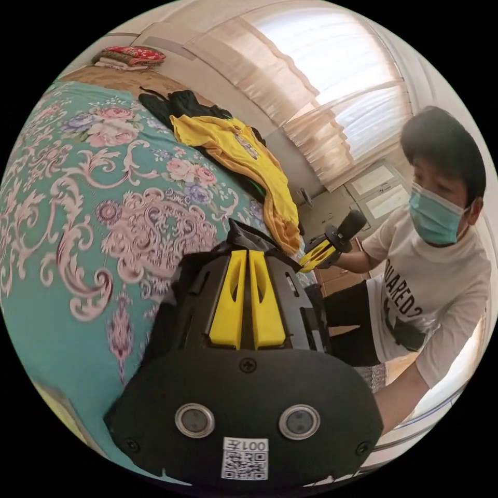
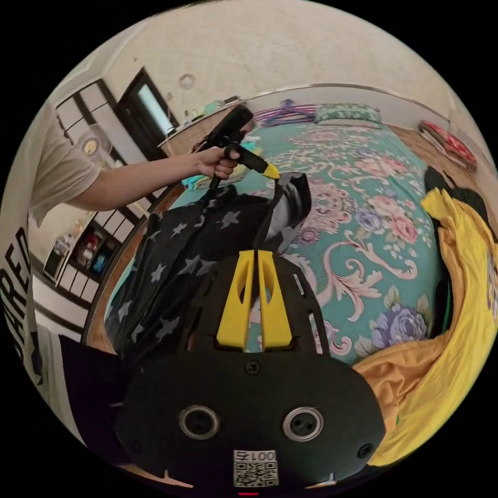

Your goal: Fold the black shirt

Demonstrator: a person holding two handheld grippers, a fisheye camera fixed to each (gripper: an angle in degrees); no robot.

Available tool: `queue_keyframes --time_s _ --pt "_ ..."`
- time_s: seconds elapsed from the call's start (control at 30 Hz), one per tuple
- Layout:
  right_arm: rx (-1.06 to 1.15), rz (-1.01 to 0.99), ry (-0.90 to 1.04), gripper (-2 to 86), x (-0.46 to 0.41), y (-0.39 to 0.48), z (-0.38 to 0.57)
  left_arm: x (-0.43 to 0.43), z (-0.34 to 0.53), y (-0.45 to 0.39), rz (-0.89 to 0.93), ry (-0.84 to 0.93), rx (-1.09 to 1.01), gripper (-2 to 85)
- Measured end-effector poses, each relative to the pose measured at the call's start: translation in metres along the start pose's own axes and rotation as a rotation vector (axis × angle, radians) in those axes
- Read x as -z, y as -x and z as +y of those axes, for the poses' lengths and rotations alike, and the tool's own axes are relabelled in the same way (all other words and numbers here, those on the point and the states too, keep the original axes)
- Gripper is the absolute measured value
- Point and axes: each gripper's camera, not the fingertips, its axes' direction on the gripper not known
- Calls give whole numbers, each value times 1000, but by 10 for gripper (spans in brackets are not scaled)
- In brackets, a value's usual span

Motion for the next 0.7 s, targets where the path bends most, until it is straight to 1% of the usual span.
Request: queue_keyframes --time_s 0.07,0.2,0.27,0.33,0.4,0.47,0.5,0.57,0.7 --pt "77 -60 27 11 -15 25 -5 13 33 -12 -23 0 34 -9" --pt "195 -99 124 13 -47 63 -7 24 87 -23 -75 22 151 -9" --pt "277 -103 252 14 -73 85 -3 28 122 -29 -103 9 239 -9" --pt "305 -99 327 16 -85 97 2 30 145 -35 -134 -19 303 -9" --pt "302 -109 333 19 -84 104 4 29 161 -43 -180 -49 351 -9" --pt "256 -133 303 28 -75 107 4 19 166 -57 -264 -50 374 -7" --pt "243 -126 300 31 -73 107 3 14 164 -61 -283 -44 366 -6" --pt "209 -52 287 49 -69 108 0 -6 151 -74 -354 -17 306 13" --pt "152 -39 325 74 -82 117 -10 -35 132 -77 -415 68 263 38"
